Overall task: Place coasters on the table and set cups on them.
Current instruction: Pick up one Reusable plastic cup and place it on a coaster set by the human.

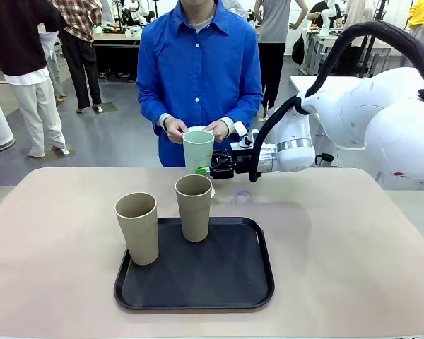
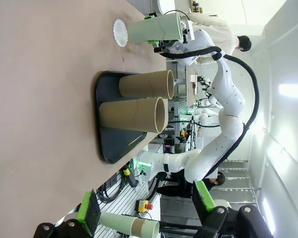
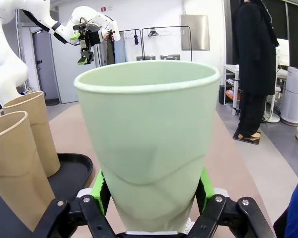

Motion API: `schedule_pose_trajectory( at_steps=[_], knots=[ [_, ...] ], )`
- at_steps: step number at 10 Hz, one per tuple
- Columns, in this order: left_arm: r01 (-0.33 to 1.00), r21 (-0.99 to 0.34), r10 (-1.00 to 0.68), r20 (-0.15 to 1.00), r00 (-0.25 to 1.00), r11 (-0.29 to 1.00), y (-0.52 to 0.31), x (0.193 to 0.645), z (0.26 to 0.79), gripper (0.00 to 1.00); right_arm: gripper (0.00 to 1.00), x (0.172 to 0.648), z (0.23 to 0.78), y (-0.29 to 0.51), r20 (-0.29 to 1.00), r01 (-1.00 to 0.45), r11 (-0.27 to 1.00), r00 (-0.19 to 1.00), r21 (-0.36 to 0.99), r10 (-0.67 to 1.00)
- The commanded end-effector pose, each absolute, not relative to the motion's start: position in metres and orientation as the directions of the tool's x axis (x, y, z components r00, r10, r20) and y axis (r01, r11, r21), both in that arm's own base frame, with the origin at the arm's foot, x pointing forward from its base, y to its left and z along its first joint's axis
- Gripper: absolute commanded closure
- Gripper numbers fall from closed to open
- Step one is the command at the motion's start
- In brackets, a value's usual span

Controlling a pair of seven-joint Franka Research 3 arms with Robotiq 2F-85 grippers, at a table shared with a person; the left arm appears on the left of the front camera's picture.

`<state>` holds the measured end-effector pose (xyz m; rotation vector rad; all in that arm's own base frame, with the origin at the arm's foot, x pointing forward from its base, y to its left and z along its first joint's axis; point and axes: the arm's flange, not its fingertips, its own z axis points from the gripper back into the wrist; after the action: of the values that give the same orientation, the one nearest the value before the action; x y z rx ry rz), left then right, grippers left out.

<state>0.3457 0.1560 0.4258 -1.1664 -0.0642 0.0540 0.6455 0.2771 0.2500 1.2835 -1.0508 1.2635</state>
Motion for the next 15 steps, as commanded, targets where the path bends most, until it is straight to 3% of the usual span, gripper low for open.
schedule_pose_trajectory(
  at_steps=[1,15],
  knots=[
    [-0.004,-0.921,0.078,0.028,0.997,0.389,0.157,0.345,0.427,0.00,0.17,0.652,0.242,0.277,0.997,-0.991,-0.117,0.059,0.064,0.045],
    [-0.004,-0.921,0.078,0.028,0.997,0.389,0.157,0.345,0.427,0.00,0.17,0.661,0.213,0.284,0.994,-0.984,-0.150,0.086,0.096,0.073]
  ],
)
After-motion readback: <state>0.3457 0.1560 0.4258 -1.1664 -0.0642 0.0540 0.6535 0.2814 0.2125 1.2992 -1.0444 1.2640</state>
